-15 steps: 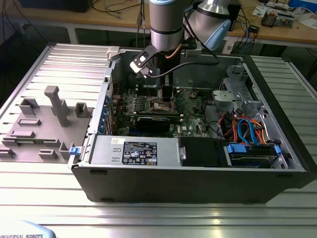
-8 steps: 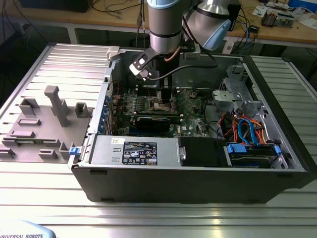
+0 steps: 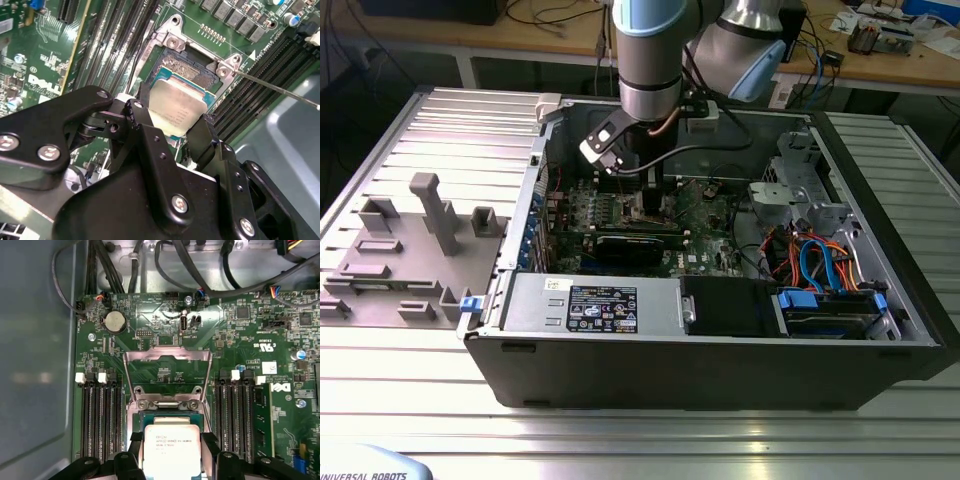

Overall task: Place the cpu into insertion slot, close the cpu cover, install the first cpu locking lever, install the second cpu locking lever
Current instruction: 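Place the cpu into insertion slot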

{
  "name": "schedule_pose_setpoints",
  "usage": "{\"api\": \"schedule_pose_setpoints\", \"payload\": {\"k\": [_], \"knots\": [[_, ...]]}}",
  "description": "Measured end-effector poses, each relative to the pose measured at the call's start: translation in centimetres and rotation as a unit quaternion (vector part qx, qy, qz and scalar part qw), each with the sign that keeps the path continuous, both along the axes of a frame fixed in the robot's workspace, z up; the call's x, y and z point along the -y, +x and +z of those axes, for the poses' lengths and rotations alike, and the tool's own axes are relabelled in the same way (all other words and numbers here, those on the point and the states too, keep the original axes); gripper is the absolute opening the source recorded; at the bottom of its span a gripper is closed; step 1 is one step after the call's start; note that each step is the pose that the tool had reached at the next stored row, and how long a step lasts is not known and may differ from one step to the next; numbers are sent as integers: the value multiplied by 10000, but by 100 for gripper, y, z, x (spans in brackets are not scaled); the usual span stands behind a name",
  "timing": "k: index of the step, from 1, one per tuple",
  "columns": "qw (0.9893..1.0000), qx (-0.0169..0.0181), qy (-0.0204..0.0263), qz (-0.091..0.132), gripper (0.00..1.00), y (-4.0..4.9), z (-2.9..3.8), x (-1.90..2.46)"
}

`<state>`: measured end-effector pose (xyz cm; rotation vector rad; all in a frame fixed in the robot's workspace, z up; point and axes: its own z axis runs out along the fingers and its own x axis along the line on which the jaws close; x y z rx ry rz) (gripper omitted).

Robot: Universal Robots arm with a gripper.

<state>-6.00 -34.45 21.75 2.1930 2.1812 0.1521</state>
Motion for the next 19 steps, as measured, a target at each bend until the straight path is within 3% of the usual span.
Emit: {"api": "schedule_pose_setpoints", "payload": {"k": [3,6,9,14,19], "knots": [[10000,27,0,0,54,-21,-47,-5],[9999,121,-1,0,54,-48,-65,-15],[9998,187,0,0,54,-75,-98,-25],[9998,190,-26,2,54,-94,-150,-28],[9998,192,-109,4,54,-93,-185,-28]]}}
